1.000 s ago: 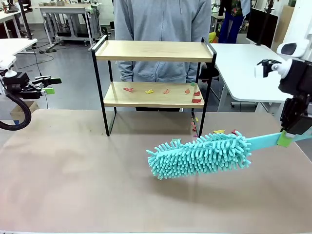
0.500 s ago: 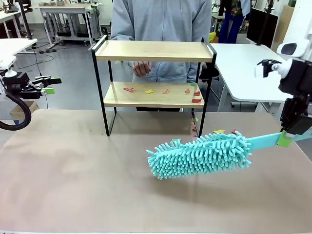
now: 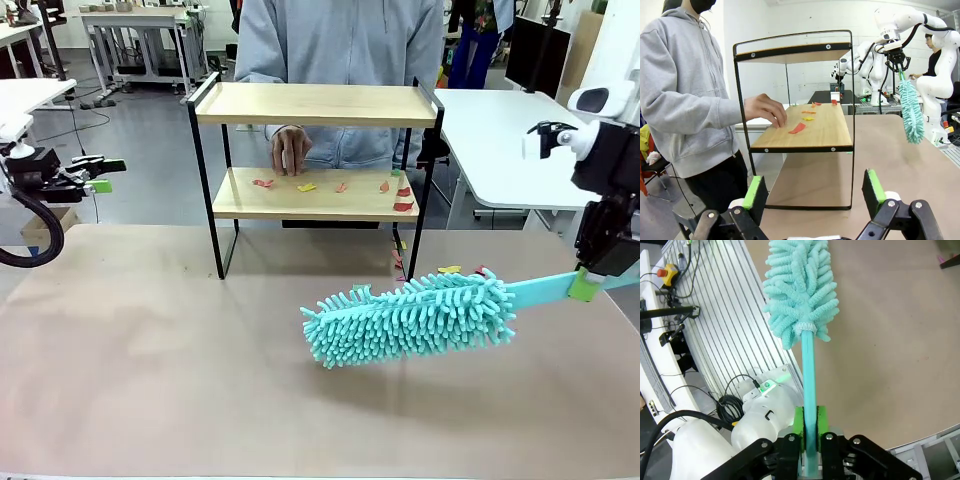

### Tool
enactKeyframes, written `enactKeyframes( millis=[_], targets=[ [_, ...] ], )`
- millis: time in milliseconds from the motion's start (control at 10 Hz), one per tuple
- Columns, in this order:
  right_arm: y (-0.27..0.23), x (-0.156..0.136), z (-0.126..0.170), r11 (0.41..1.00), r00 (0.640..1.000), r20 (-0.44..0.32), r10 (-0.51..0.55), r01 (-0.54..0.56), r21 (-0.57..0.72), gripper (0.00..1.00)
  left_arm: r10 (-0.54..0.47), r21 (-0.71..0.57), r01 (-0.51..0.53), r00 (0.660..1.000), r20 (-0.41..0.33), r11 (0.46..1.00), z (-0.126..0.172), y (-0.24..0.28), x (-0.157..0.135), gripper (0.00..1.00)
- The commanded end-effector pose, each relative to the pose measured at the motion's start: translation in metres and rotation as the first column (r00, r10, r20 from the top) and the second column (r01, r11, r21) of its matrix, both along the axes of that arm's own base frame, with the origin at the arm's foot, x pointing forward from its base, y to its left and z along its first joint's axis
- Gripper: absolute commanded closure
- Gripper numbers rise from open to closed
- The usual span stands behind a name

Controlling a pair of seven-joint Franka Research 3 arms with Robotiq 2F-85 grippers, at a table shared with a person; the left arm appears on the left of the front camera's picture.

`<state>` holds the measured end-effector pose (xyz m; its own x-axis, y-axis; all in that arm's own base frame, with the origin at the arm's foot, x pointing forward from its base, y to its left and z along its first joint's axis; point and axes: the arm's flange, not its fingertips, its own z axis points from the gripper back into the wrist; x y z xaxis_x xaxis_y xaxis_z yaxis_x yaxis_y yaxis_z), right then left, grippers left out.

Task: Clean the shelf.
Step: Clean the specific section of the Shelf indicated by the human with the Duster.

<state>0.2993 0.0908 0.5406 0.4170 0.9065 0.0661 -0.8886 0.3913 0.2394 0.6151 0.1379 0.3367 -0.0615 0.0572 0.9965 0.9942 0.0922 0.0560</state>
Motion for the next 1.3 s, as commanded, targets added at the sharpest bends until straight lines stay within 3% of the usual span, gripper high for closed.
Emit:
enactKeyframes(
  millis=[0,1000,1200],
  targets=[
    [0.0,0.001,0.004,1.0,1.0,0.009,-0.009,0.009,0.01,0.87,0.003,-0.004,-0.003,1.0,0.013,1.0,0.003,0.0,-0.002,0.0],
    [0.0,0.0,0.0,1.0,1.0,0.0,0.0,0.0,0.0,0.87,0.003,-0.004,-0.003,1.0,0.013,1.0,0.003,0.0,-0.002,0.0],
    [0.039,-0.006,0.014,0.994,0.995,0.058,-0.087,0.082,0.071,0.87,0.003,-0.004,-0.003,1.0,0.013,1.0,0.003,0.0,-0.002,0.0]
  ],
)
